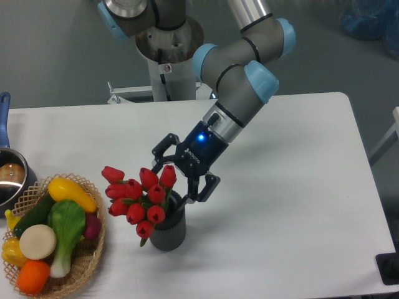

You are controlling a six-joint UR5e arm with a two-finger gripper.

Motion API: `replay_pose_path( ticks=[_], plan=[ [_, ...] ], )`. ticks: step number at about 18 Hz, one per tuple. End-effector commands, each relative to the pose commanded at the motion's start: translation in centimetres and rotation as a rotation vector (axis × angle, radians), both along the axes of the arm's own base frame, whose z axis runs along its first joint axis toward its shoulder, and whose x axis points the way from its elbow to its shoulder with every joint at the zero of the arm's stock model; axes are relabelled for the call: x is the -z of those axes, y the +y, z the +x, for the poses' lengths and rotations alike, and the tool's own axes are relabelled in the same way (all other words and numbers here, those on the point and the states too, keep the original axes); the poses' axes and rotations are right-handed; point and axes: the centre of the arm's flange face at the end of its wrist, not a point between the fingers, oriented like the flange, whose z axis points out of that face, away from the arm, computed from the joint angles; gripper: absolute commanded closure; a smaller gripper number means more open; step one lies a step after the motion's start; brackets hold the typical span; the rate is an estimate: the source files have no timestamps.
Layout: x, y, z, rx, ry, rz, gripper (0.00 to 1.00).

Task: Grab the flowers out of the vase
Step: 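Lower the open gripper around the tulip stems above the vase, then close the gripper on the tulip bunch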

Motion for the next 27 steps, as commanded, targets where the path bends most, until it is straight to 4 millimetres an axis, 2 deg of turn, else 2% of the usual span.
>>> replay_pose_path(
  ticks=[6, 8, 16, 18, 20, 21, 22, 27],
  plan=[
    [0.42, 0.77, 0.32, 0.015, -0.008, 0.002, 0.01],
    [0.35, 0.84, 0.37, 0.017, -0.007, 0.002, 0.07],
    [0.03, 0.70, 0.13, 0.012, -0.004, 0.007, 0.59],
    [0.09, 0.68, 0.15, 0.012, -0.005, 0.006, 0.66],
    [0.08, 0.68, 0.16, 0.012, -0.006, 0.007, 0.67],
    [0.10, 0.63, 0.09, 0.010, -0.009, 0.006, 0.73],
    [0.10, 0.63, 0.09, 0.010, -0.009, 0.006, 0.74],
    [-0.51, 0.32, -0.22, 0.005, -0.016, 0.026, 0.74]
  ],
)
